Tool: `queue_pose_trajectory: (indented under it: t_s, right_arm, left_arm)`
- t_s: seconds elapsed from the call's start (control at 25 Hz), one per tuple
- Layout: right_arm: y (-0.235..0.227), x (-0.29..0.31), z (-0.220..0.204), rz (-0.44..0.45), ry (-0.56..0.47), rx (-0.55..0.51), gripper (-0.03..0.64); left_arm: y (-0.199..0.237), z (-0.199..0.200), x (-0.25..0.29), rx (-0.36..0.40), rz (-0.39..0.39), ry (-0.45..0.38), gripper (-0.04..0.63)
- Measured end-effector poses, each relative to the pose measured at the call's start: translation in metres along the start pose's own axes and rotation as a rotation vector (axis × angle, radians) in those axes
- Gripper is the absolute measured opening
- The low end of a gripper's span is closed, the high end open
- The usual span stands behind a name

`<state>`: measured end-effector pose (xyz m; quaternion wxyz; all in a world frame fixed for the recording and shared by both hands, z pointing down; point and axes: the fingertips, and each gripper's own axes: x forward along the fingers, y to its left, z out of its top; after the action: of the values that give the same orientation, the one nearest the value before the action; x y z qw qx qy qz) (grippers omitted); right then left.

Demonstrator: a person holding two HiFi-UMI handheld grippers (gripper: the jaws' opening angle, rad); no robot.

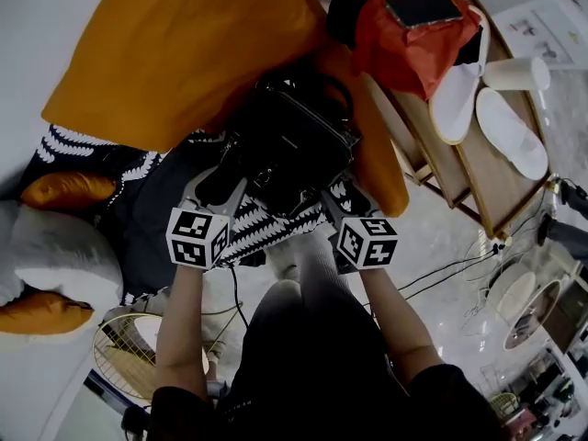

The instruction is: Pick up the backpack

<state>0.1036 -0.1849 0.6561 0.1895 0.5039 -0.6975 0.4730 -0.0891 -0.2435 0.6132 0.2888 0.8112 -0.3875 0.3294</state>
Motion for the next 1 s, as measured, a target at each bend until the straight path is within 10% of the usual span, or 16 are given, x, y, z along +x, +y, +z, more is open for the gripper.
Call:
queue_pose_trajectory:
  t_s: [1.0]
  right_arm:
    - [-0.015,0.054,0.004,0.040,0.017,-0.001,0.310]
  left_arm:
    - [0.043,0.017,0.081,0.106,-0.065,0.067,0.249]
